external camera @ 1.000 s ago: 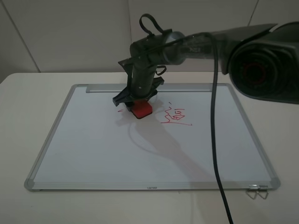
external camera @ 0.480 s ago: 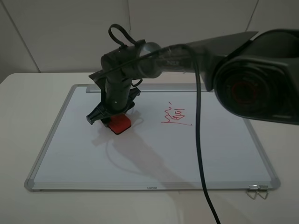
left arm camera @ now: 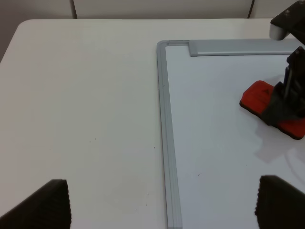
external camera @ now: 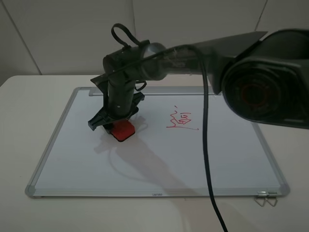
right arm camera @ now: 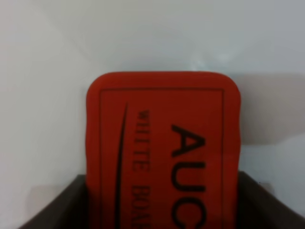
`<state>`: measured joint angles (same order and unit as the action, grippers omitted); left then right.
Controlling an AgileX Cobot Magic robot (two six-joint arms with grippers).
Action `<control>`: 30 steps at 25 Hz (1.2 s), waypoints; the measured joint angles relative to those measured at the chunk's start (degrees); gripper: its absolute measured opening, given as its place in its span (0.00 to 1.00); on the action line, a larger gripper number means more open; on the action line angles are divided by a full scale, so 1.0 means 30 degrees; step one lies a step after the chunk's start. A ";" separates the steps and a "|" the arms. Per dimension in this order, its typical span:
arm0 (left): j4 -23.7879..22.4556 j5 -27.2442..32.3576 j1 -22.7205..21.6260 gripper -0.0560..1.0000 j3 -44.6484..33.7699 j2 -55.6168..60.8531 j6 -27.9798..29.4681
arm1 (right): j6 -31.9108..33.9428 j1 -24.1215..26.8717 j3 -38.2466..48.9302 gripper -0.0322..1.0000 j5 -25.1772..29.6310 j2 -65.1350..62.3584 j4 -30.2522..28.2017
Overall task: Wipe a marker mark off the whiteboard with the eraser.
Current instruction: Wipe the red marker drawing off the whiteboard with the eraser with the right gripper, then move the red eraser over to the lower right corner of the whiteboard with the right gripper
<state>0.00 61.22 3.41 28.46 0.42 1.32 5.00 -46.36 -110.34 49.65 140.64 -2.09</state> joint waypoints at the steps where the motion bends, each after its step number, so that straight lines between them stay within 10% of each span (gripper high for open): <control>1: 0.0000 0.0000 0.0000 0.79 0.0000 0.0000 0.0000 | 0.0053 0.0107 0.0051 0.51 0.0365 -0.0185 0.0105; 13: 0.0000 0.0000 0.0000 0.79 0.0000 0.0000 0.0000 | 0.1111 0.2259 0.1398 0.51 0.2660 -0.3048 0.0298; 30: 0.0000 0.0000 0.0000 0.79 0.0000 0.0000 0.0000 | 0.3116 0.7967 1.7166 0.51 -0.3415 -1.2366 0.0226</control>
<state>0.00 61.22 3.41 28.46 0.42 1.32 14.35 -22.46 -58.84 39.41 103.54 -1.42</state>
